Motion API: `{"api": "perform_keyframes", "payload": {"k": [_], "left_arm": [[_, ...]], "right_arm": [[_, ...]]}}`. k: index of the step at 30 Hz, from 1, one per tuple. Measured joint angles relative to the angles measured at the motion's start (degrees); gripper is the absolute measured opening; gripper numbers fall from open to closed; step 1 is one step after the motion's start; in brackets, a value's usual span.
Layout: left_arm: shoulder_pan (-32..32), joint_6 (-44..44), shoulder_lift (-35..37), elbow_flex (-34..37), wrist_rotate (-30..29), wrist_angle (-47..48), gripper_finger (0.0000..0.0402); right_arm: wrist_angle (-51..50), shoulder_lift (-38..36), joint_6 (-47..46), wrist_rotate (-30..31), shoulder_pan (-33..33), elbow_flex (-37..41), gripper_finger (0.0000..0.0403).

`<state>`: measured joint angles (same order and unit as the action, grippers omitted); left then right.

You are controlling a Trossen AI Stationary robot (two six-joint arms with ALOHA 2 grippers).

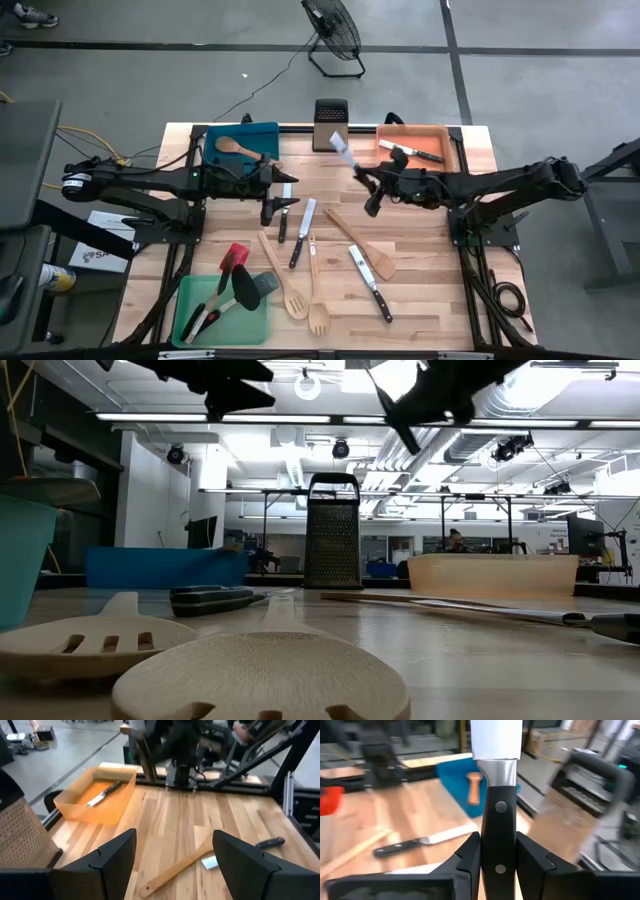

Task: Pick & Place Kitchen Items
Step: Put the black spatula into the orange bin

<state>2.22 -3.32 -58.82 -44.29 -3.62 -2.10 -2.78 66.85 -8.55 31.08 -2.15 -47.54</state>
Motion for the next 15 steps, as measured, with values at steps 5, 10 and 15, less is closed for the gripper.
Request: {"api": "perform_keyframes", "payload": {"k": [5, 10, 15], "left_arm": [[0.00, -0.19, -0.05, 0.00, 0.00, 1.22, 0.0257], [0.00, -0.21, -0.05, 0.00, 0.00, 1.26, 0.0257], [0.00, -0.21, -0.05, 0.00, 0.00, 1.32, 0.0257]], "right_arm": [[-12.48, -3.56, -3.40, 5.71, 1.98, -0.03, 0.0081], [-22.22, -3.82, -5.36, 7.72, 4.99, 0.01, 0.0081], [-28.24, -2.73, -6.42, 7.94, 8.77, 0.04, 0.0081]]}}
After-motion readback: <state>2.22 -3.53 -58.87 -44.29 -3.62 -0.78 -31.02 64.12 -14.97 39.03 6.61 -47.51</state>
